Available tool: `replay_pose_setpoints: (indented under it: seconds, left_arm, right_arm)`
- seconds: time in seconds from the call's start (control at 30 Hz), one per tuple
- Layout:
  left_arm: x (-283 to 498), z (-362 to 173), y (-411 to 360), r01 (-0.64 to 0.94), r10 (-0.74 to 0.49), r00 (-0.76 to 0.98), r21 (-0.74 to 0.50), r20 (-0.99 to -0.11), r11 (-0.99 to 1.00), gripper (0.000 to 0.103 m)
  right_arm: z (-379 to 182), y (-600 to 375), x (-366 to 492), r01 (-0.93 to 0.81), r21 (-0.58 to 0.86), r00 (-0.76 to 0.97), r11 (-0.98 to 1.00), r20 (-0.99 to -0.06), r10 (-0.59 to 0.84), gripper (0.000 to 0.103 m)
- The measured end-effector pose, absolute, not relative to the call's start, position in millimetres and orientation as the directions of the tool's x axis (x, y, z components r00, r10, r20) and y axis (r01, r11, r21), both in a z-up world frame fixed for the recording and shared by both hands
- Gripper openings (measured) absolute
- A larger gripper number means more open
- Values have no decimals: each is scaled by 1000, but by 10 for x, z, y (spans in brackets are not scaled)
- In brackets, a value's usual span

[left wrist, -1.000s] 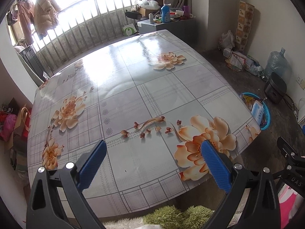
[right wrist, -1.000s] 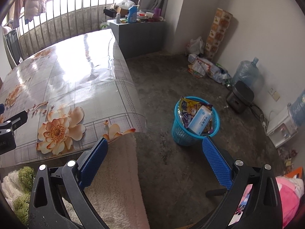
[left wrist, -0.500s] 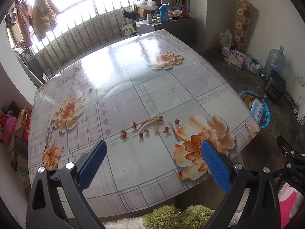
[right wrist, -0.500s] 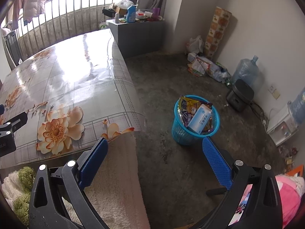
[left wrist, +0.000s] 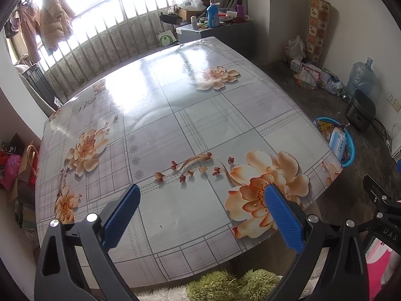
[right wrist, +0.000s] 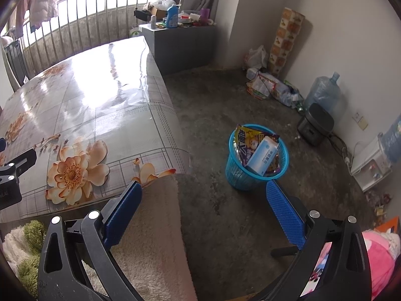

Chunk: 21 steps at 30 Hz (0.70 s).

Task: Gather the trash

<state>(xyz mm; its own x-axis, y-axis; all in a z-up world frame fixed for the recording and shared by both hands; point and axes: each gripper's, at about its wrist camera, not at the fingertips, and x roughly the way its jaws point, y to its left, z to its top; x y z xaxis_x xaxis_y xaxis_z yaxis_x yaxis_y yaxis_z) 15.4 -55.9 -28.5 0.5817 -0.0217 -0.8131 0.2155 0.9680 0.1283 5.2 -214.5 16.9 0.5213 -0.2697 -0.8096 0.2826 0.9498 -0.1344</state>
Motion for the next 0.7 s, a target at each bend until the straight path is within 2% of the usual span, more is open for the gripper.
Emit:
replay_pose_setpoints:
  seconds: [0.7]
  left_arm:
    - [203, -335, -543, 217, -19, 571, 128, -820, 968, 97]
  right_arm:
    - [147, -2183, 66, 277, -134, 520, 951, -812, -266, 95]
